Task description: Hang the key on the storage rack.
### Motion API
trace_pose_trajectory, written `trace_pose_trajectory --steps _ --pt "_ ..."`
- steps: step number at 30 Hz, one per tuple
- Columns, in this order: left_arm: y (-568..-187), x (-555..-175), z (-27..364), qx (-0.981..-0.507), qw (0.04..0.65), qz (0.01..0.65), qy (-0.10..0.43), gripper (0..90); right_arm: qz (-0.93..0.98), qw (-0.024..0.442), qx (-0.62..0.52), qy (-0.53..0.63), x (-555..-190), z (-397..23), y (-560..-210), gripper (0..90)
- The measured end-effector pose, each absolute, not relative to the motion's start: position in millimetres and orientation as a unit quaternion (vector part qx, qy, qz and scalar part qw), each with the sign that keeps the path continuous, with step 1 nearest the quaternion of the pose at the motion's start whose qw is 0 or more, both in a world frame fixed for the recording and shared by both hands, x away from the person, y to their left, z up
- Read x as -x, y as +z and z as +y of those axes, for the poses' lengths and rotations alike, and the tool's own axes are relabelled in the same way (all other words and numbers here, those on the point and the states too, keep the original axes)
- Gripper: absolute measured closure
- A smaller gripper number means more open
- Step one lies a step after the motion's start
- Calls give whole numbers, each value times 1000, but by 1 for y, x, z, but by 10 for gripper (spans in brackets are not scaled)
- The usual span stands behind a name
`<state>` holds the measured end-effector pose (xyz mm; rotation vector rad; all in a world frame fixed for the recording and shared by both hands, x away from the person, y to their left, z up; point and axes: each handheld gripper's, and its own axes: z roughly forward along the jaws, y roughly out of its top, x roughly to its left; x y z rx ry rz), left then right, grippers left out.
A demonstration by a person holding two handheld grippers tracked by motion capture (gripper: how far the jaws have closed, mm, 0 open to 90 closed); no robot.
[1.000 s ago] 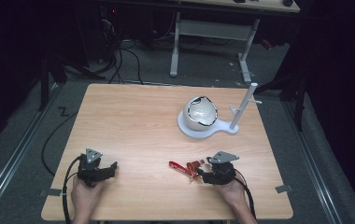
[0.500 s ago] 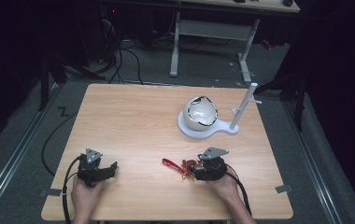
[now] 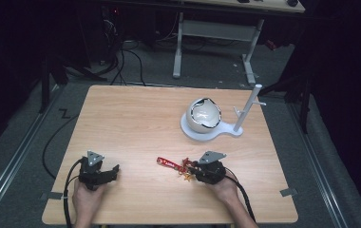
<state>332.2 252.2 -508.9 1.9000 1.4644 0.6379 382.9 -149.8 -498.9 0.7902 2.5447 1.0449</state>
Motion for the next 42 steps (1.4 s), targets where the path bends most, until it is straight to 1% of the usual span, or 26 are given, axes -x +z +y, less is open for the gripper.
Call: trace_pose_trajectory --steps 7,14,23,42 --pt "-509 -332 252 -724 324 558 243 204 878 133 -273 371 -383 -151 -497 687" --pt "-509 -332 252 -724 324 559 243 205 866 126 -284 392 -382 -160 -487 690" --pt "-509 -332 252 -724 324 559 243 205 851 135 -285 420 -375 -172 -474 693" --pt "-509 -332 252 -724 324 559 243 205 831 144 -292 452 -370 -187 -461 695"
